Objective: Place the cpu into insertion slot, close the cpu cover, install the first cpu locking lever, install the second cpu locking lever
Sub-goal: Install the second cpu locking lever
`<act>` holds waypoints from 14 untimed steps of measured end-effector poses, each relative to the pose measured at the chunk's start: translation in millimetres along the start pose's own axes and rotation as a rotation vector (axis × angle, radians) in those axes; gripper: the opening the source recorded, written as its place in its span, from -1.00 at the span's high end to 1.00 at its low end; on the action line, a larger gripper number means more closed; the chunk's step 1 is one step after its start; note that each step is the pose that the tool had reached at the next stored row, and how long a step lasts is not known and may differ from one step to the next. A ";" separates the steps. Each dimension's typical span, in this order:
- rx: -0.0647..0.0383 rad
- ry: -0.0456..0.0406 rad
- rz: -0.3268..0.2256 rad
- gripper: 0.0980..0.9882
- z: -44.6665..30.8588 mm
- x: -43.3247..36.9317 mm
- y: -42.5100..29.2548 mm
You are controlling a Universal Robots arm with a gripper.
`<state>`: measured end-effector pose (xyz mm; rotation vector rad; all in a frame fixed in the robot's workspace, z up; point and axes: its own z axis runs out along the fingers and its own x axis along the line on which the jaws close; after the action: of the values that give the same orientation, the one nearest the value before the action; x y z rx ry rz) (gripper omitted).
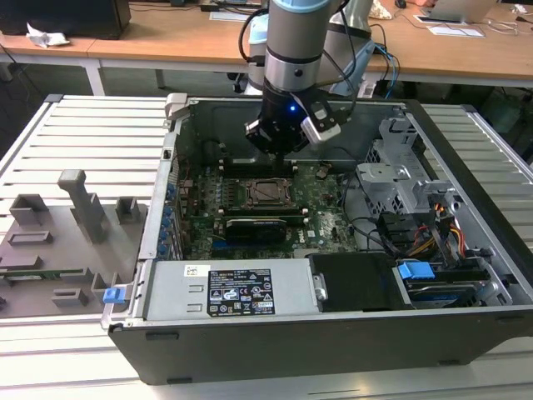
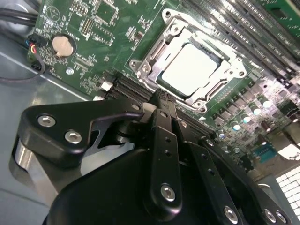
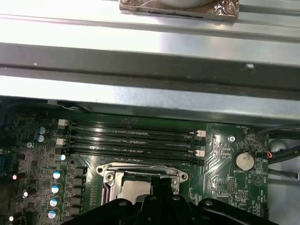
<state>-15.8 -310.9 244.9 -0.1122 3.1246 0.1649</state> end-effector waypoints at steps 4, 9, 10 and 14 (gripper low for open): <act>0.000 0.0000 0.000 0.98 -1.0 0.7 -9.0; 0.000 0.0000 0.000 0.98 -1.4 1.0 -13.2; 0.000 0.0000 0.000 0.98 -1.5 1.0 -13.9; -0.001 0.0000 0.000 0.98 -1.8 1.3 -17.2</act>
<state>-15.9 -328.3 244.9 -0.1123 3.1245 0.1658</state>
